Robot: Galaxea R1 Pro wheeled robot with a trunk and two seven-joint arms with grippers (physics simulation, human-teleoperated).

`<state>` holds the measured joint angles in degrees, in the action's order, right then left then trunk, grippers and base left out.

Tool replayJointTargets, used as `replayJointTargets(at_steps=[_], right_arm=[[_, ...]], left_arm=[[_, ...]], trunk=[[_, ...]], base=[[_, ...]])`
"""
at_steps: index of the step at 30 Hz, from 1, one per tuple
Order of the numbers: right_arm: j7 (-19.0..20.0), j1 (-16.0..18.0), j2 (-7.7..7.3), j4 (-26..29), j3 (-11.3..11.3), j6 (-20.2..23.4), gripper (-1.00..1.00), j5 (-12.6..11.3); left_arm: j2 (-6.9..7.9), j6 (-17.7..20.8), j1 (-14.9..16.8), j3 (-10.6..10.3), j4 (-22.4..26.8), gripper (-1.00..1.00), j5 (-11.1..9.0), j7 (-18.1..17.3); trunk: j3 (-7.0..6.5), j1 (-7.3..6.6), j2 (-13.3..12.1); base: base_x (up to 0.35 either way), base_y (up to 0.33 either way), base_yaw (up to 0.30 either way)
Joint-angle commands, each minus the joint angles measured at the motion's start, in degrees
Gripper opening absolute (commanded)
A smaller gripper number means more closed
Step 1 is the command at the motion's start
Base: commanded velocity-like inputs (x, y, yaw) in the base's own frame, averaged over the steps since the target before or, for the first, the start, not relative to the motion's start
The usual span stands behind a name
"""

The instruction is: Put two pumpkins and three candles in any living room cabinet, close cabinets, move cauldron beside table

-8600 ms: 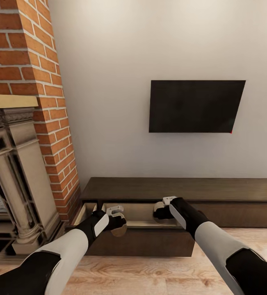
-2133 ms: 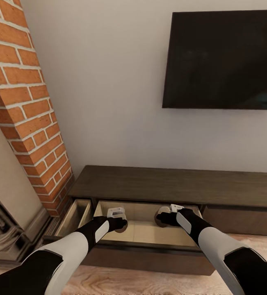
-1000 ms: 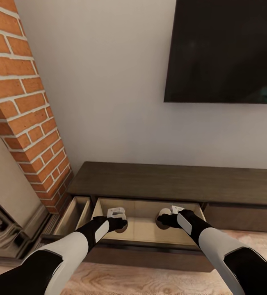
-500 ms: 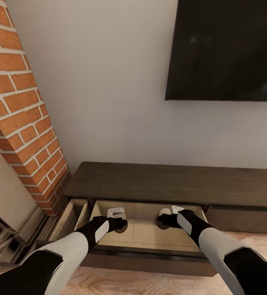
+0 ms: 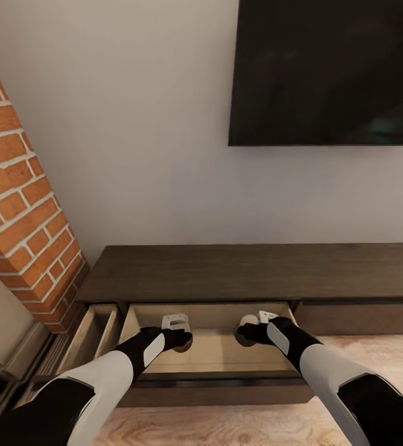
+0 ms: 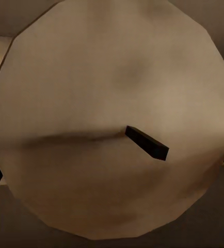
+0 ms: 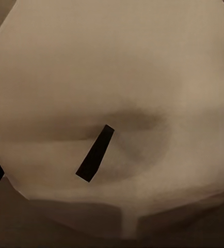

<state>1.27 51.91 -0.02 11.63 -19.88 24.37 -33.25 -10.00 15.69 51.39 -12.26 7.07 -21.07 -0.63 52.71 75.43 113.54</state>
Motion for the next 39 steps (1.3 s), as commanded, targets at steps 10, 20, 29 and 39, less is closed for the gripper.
replayJointTargets(at_steps=[10,20,29,39], right_arm=[[0.14,0.03,0.02,0.05,-5.75,0.50,-1.00,0.25],[0.14,0.03,0.02,0.05,-6.92,0.32,-1.00,0.26],[0.14,0.03,0.02,0.05,-6.85,0.16,-1.00,0.13],[0.14,0.03,0.02,0.05,-6.84,0.15,-1.00,0.07]], left_arm=[[0.00,0.21,0.03,-0.17,0.05,-1.00,-0.21,0.01],[0.00,0.21,0.03,-0.21,0.05,-1.00,-0.21,0.01],[0.00,0.21,0.03,-0.16,0.05,-1.00,-0.20,0.01],[0.00,0.25,0.03,-0.15,0.05,-1.00,-0.25,0.01]], trunk=[[0.96,-0.01,0.02],[1.89,-0.01,0.02],[2.73,-0.01,0.02],[3.66,-0.01,0.02]], base=[[0.000,0.000,0.042],[0.000,0.000,0.109],[0.000,0.000,0.110],[0.010,0.000,0.038]])
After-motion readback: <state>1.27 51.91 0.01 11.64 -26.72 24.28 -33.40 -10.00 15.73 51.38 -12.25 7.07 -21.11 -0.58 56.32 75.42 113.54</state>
